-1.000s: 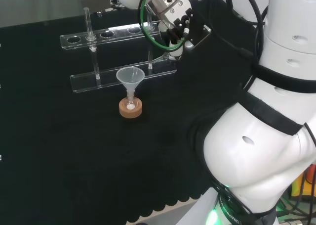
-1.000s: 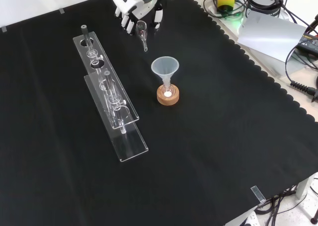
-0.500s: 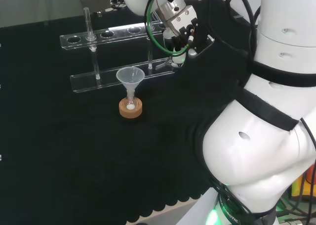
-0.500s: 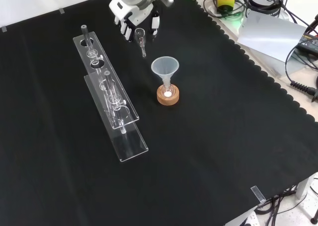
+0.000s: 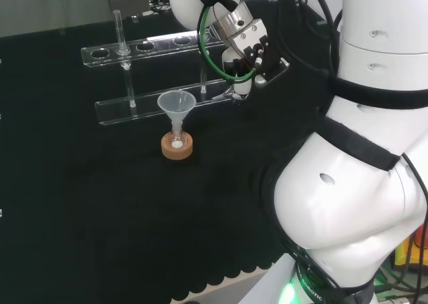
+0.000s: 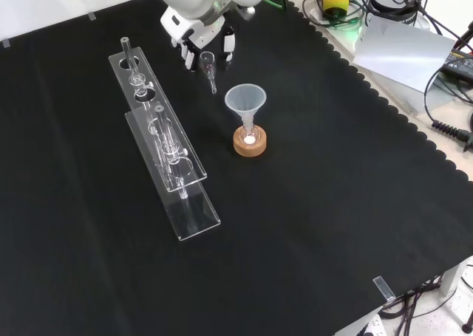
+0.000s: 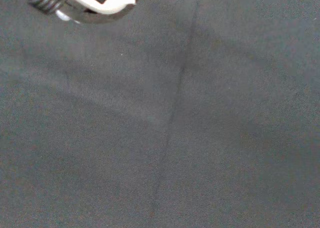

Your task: Put the weighing funnel back on the table.

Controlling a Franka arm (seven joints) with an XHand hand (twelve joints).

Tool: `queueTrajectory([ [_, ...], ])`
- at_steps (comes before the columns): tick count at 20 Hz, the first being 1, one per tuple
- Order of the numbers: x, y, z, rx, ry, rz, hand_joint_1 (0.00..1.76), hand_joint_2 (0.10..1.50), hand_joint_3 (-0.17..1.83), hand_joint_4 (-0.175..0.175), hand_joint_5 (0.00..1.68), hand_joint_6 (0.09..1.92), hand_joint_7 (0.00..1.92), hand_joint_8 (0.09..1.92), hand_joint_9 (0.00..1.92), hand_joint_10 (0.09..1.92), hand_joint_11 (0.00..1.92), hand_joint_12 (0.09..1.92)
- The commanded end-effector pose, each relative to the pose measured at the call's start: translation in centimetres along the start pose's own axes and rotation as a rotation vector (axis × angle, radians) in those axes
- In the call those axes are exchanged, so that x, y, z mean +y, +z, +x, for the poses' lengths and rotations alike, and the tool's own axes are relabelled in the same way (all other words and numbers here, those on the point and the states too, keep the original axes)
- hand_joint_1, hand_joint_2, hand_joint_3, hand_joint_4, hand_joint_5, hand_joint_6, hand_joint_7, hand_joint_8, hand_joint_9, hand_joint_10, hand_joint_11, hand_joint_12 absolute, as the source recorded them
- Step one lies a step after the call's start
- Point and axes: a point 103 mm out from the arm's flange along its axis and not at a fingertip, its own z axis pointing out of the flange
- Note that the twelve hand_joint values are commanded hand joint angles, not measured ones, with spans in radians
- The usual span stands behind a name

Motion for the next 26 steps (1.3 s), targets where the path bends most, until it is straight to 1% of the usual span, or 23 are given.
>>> queueTrajectory([
  [1, 0.8, 1.5, 0.2, 0.023, -0.004, 0.006, 1.07, 0.78, 0.67, 0.067, 1.02, 1.11, 0.99, 0.72, 1.22, 0.38, 0.84, 1.03],
  [7, 1.6, 3.4, 0.5, 0.048, -0.021, 0.006, 1.08, 0.78, 0.67, 0.062, 1.03, 1.1, 0.97, 0.72, 1.22, 0.37, 0.85, 1.02],
  [9, 1.9, 3.8, 1.1, 0.044, -0.026, 0.0, 1.08, 0.78, 0.67, 0.061, 1.03, 1.1, 0.97, 0.72, 1.22, 0.37, 0.85, 1.02],
  [12, 2.4, 4.5, 1.2, 0.048, -0.029, 0.01, 1.08, 0.78, 0.66, 0.06, 1.03, 1.1, 0.96, 0.72, 1.22, 0.37, 0.85, 1.01],
  [13, 2.6, 4.7, 1.8, 0.041, -0.032, 0.009, 1.08, 0.78, 0.66, 0.06, 1.03, 1.1, 0.96, 0.72, 1.21, 0.37, 0.85, 1.01],
  [15, 2.9, 5.1, 2.1, 0.057, -0.041, 0.01, 1.08, 0.78, 0.66, 0.059, 1.03, 1.1, 0.95, 0.72, 1.21, 0.36, 0.86, 1.01],
  [16, 3.0, 5.2, 2.2, 0.063, -0.032, 0.011, 1.08, 0.78, 0.66, 0.059, 1.03, 1.1, 0.95, 0.72, 1.2, 0.36, 0.86, 1.01],
  [17, 3.1, 5.4, 2.2, 0.074, -0.04, 0.005, 1.08, 0.78, 0.66, 0.059, 1.03, 1.1, 0.95, 0.72, 1.2, 0.36, 0.86, 1.01],
  [20, 3.4, 5.9, 2.1, 0.092, -0.051, 0.014, 1.08, 0.78, 0.66, 0.059, 1.03, 1.1, 0.94, 0.72, 1.19, 0.35, 0.86, 1.0],
  [23, 3.6, 6.3, 2.0, 0.108, -0.051, 0.016, 1.08, 0.78, 0.66, 0.06, 1.03, 1.1, 0.93, 0.72, 1.18, 0.35, 0.86, 1.0],
  [25, 3.8, 6.6, 1.9, 0.124, -0.062, 0.014, 1.08, 0.78, 0.66, 0.06, 1.03, 1.1, 0.92, 0.72, 1.18, 0.35, 0.86, 1.0],
  [26, 3.8, 6.8, 1.9, 0.127, -0.057, 0.017, 1.08, 0.78, 0.66, 0.06, 1.03, 1.1, 0.92, 0.72, 1.17, 0.35, 0.86, 1.0],
])
